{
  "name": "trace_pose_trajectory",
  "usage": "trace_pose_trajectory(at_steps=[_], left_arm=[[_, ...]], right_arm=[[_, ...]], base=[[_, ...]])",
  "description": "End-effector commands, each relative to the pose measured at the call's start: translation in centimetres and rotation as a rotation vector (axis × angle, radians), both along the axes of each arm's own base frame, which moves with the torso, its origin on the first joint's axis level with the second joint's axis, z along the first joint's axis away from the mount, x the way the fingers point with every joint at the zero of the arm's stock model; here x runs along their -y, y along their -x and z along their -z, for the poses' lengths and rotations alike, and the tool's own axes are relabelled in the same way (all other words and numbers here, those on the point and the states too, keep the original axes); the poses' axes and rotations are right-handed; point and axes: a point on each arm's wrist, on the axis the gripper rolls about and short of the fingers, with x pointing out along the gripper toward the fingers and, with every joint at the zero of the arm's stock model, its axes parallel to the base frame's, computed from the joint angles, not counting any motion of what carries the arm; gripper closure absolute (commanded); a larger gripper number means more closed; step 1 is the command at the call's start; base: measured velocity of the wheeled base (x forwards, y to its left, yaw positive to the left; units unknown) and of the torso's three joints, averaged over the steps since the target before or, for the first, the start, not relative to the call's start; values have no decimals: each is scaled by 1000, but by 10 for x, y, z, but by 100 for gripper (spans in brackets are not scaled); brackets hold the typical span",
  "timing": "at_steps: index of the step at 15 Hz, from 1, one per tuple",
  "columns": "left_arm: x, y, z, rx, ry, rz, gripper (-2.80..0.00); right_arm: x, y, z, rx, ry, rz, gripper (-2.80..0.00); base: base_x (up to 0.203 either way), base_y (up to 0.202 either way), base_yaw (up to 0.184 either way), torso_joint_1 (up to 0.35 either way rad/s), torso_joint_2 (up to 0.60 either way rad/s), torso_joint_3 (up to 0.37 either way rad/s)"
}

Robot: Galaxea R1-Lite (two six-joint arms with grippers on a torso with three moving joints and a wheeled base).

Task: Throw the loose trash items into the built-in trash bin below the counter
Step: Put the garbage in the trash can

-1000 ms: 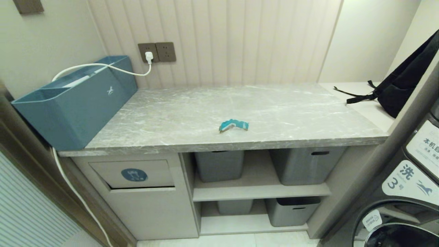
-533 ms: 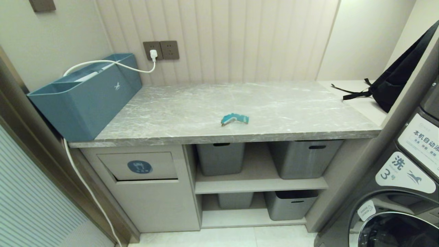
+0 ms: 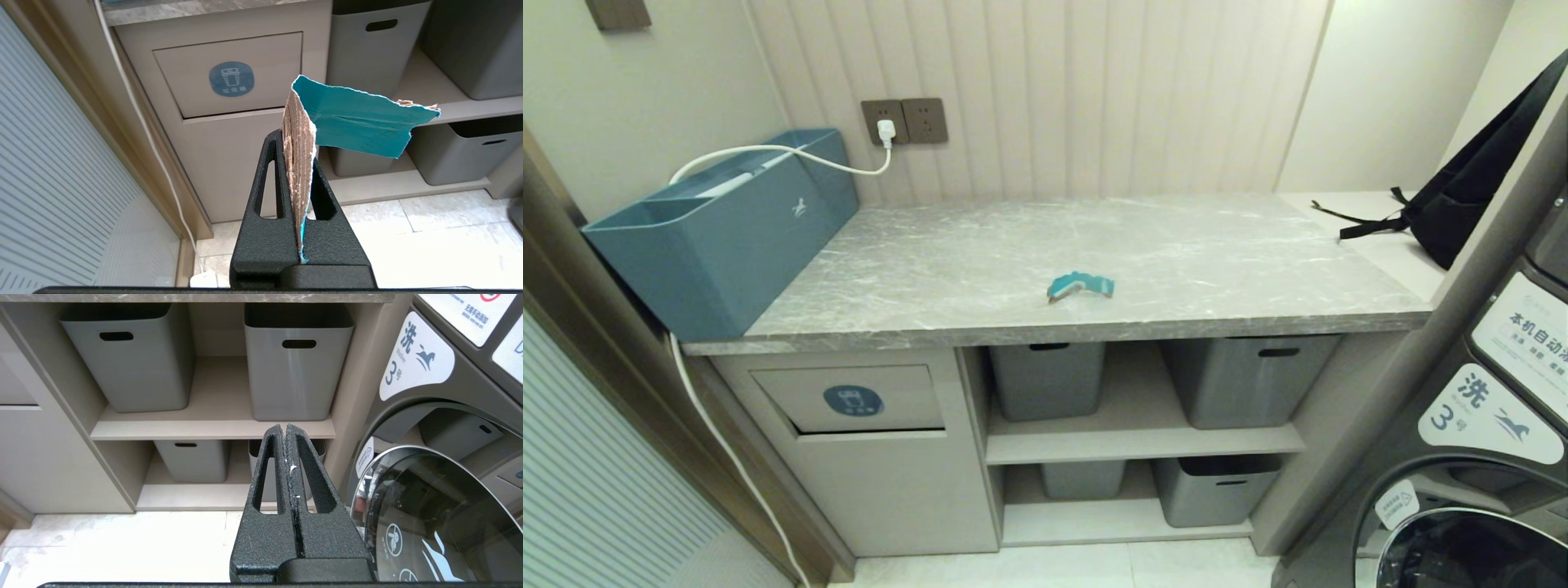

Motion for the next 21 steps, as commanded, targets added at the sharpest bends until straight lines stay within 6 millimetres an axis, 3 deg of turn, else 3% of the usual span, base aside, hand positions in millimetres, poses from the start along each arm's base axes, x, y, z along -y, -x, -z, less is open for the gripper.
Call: trace_pose_trajectory(at_steps=[1, 21], left_arm=[[0, 0, 0, 1, -2, 0, 0], [0, 0, 0, 0, -2, 0, 0]], right_arm=[[0, 0, 0, 1, 0, 0, 0], [0, 0, 0, 2, 0, 0, 0]], base=[[0, 0, 0, 0, 0, 0], [0, 0, 0, 0, 0, 0]])
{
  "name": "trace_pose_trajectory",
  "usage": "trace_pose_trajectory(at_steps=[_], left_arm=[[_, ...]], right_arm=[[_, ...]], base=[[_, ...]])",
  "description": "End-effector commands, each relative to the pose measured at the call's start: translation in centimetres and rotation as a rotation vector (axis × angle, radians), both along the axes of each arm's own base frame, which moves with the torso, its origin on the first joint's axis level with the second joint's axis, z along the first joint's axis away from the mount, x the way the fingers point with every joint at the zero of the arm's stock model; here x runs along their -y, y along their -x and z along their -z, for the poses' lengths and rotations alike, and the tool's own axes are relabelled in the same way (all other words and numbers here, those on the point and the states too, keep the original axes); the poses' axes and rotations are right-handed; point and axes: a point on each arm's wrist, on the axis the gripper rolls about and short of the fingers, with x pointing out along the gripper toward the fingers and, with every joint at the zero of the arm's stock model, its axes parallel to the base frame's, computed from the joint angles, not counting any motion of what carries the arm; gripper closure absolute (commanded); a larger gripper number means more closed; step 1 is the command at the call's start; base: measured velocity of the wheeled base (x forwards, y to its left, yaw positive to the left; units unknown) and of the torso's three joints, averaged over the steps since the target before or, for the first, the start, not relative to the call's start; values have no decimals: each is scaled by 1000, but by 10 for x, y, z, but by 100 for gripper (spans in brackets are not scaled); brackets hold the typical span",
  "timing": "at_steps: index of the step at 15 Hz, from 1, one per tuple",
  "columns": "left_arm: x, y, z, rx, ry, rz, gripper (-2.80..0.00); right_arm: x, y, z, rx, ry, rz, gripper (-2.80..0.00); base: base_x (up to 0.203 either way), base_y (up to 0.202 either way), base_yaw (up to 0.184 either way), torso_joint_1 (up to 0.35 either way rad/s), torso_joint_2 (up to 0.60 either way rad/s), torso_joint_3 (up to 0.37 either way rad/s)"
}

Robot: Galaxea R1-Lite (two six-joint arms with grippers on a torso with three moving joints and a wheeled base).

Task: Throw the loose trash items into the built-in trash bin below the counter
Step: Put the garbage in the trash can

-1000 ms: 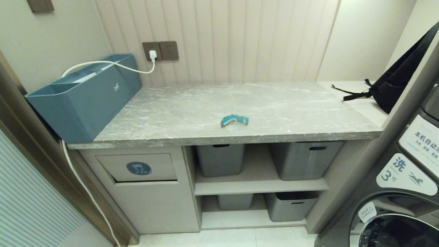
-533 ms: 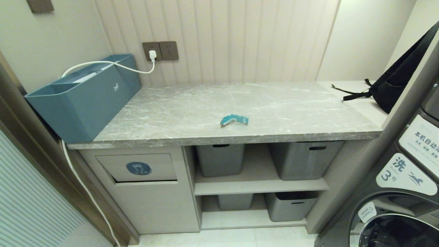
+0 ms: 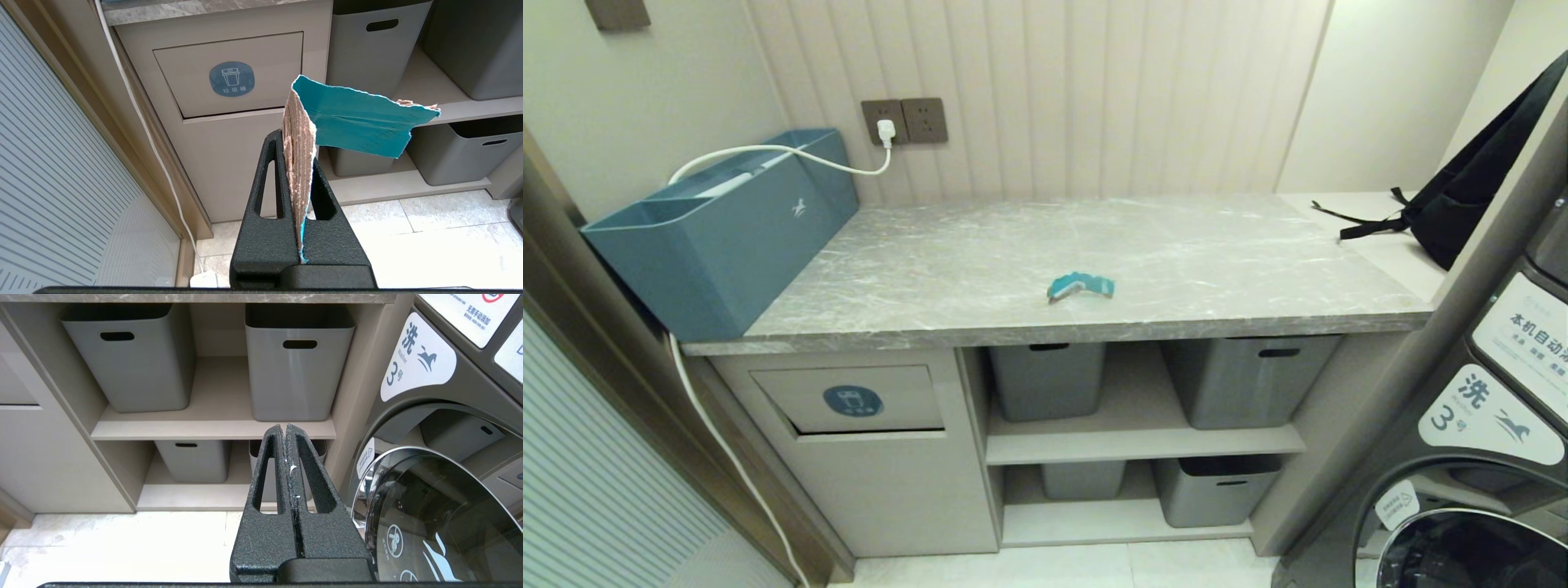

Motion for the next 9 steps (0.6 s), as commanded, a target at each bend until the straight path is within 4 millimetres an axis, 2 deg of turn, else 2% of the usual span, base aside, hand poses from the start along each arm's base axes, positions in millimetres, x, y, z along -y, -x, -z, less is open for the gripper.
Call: trace_pose_trajectory(at_steps=[1, 9], left_arm=[[0, 0, 0, 2, 0, -1, 0], [0, 0, 0, 2, 0, -1, 0]], right_arm=[[0, 0, 0, 1, 1, -1, 0], [0, 0, 0, 1, 1, -1, 0]], base=[[0, 0, 0, 0, 0, 0], [0, 0, 0, 0, 0, 0]])
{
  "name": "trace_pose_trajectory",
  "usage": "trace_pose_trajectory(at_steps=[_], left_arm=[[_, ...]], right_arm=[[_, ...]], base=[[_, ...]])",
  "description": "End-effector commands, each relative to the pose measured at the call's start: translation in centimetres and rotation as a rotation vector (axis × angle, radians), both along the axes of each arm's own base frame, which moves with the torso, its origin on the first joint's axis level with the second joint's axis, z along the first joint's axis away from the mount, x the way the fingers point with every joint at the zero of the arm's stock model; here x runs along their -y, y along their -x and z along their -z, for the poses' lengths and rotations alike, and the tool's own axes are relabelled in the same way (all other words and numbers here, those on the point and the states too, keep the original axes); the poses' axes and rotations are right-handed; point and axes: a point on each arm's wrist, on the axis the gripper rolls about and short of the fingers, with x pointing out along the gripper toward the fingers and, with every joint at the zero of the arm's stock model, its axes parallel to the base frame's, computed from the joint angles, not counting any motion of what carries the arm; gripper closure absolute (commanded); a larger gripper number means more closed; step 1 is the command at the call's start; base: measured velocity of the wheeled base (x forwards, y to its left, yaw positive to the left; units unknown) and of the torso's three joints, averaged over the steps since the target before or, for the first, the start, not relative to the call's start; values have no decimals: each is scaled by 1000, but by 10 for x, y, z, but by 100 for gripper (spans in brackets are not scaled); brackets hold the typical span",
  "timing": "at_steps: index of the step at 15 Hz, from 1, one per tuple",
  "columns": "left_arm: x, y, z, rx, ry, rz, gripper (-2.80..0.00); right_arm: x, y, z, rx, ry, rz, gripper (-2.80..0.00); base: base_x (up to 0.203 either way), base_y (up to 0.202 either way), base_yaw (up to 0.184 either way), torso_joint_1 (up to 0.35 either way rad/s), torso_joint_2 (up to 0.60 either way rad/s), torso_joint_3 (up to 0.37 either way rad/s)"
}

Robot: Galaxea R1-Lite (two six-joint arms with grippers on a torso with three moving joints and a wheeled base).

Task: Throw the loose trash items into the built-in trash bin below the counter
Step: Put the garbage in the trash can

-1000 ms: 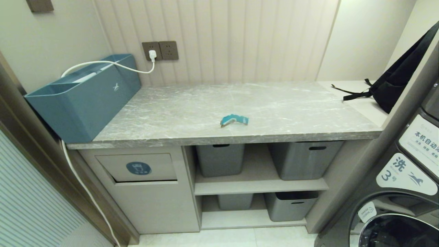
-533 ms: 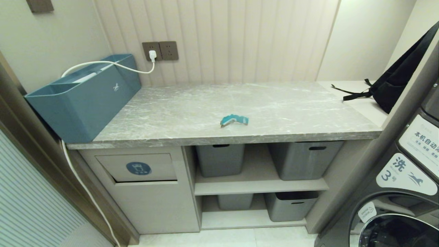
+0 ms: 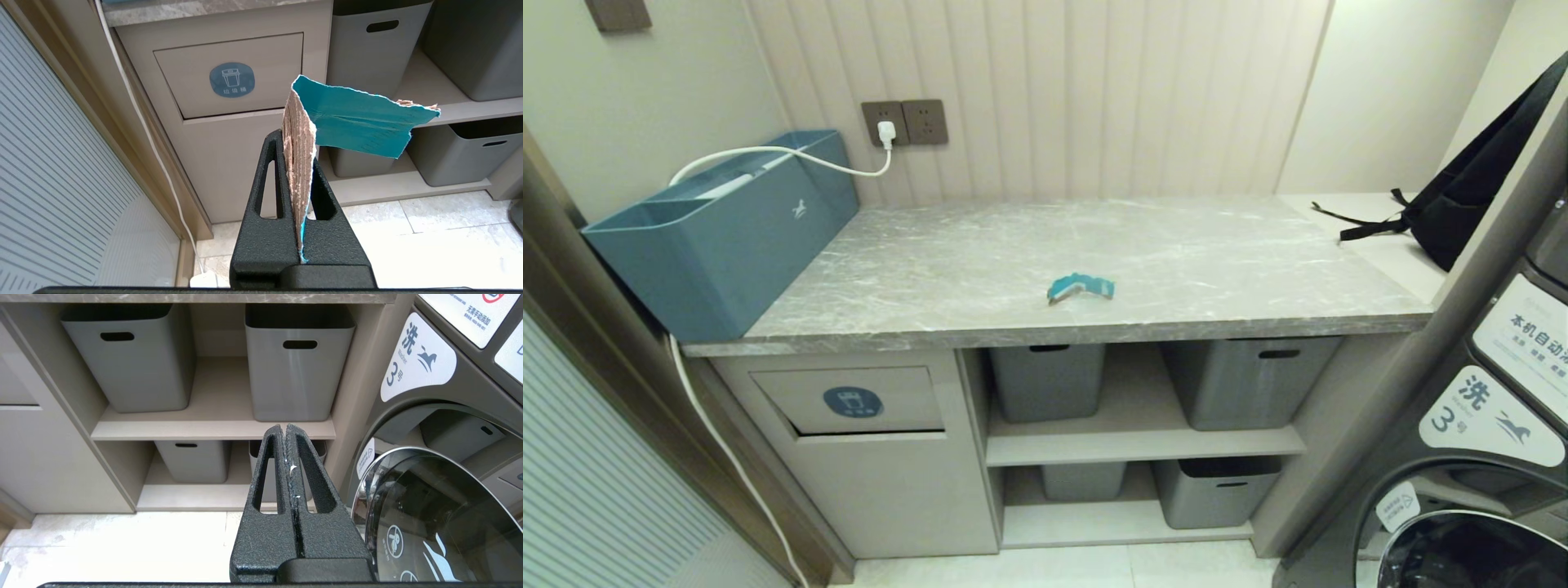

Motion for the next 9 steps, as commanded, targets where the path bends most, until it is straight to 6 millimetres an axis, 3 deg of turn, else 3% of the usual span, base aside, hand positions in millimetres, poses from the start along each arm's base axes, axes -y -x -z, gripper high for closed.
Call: trace_pose_trajectory(at_steps=[1, 9], left_arm=[[0, 0, 0, 1, 0, 0, 0], [0, 0, 0, 1, 0, 1, 0]], right_arm=[[0, 0, 0, 1, 1, -1, 0], [0, 0, 0, -1, 1, -1, 0]], base=[[82, 0, 4, -1, -7, 10], [188, 0, 0, 2, 3, 4]])
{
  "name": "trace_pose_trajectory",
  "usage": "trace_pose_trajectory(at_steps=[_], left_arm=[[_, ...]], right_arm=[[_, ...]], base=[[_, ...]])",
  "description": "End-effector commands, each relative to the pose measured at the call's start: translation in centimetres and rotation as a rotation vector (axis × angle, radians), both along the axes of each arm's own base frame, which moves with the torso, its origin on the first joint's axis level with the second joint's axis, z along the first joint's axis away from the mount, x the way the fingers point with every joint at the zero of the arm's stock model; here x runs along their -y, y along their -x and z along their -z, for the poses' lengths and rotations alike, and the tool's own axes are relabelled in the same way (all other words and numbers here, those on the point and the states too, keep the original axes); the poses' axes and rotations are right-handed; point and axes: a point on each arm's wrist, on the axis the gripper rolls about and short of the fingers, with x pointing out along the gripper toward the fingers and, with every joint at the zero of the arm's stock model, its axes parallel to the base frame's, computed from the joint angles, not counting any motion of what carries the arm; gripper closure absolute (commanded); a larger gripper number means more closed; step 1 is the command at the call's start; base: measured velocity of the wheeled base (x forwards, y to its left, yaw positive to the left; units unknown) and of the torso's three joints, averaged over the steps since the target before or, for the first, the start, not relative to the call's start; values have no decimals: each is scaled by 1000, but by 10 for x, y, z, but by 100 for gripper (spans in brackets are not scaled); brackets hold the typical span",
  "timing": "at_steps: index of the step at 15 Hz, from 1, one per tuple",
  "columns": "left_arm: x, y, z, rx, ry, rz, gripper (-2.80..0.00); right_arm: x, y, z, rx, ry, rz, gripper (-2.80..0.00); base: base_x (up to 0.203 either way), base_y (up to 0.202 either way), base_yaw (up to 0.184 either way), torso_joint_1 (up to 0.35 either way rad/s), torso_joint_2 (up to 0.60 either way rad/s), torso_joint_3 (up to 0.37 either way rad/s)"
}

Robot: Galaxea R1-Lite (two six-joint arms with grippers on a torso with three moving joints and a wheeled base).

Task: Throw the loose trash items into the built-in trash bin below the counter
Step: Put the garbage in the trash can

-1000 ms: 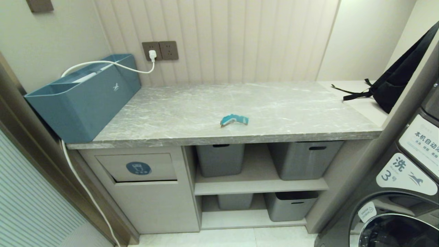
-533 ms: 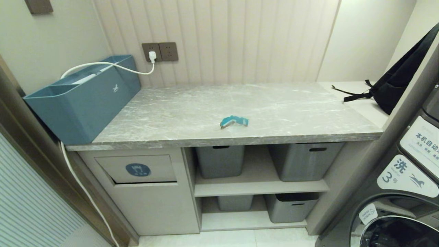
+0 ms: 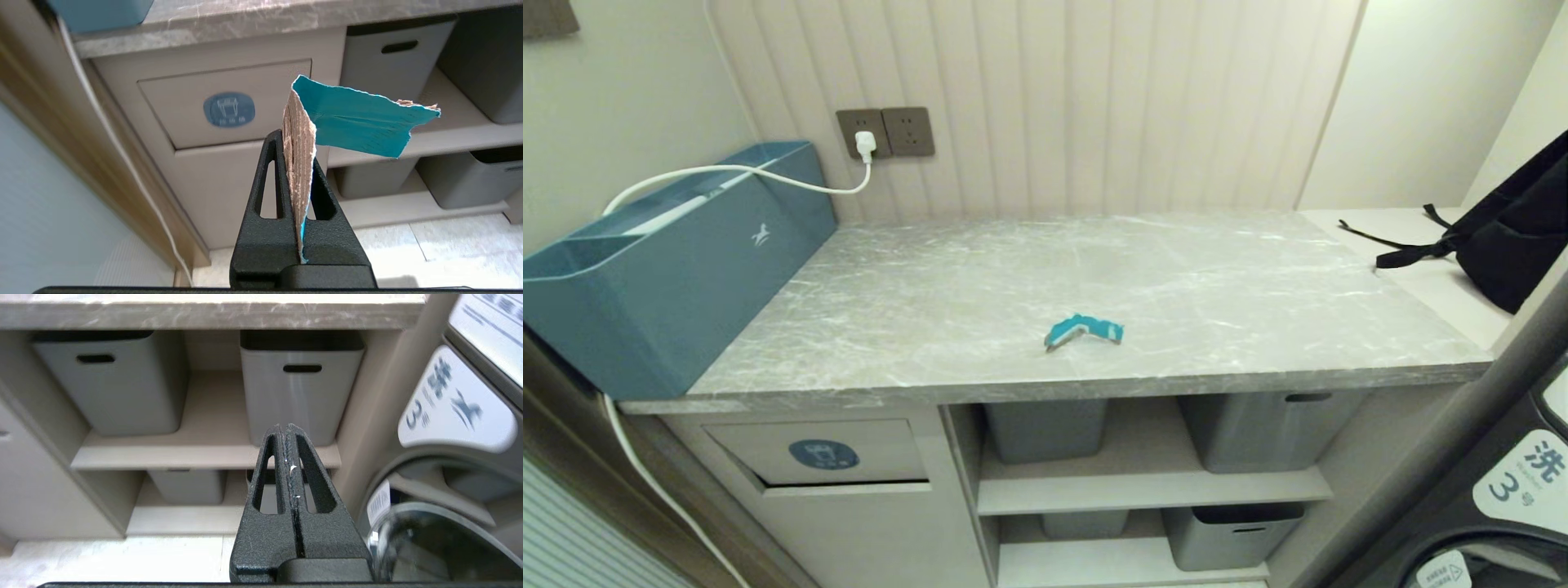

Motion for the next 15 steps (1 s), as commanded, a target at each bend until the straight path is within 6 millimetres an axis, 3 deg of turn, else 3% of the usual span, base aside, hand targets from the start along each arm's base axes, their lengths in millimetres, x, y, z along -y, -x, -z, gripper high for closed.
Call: trace_pose_trajectory(at_steps=[1, 15], left_arm=[[0, 0, 0, 2, 1, 0, 0], [0, 0, 0, 1, 19, -2, 0]], right_arm=[[0, 0, 0, 1, 1, 0, 0], [0, 0, 0, 1, 1, -1, 0]], base=[[185, 0, -4, 0, 5, 2], [15, 0, 0, 2, 1, 0]])
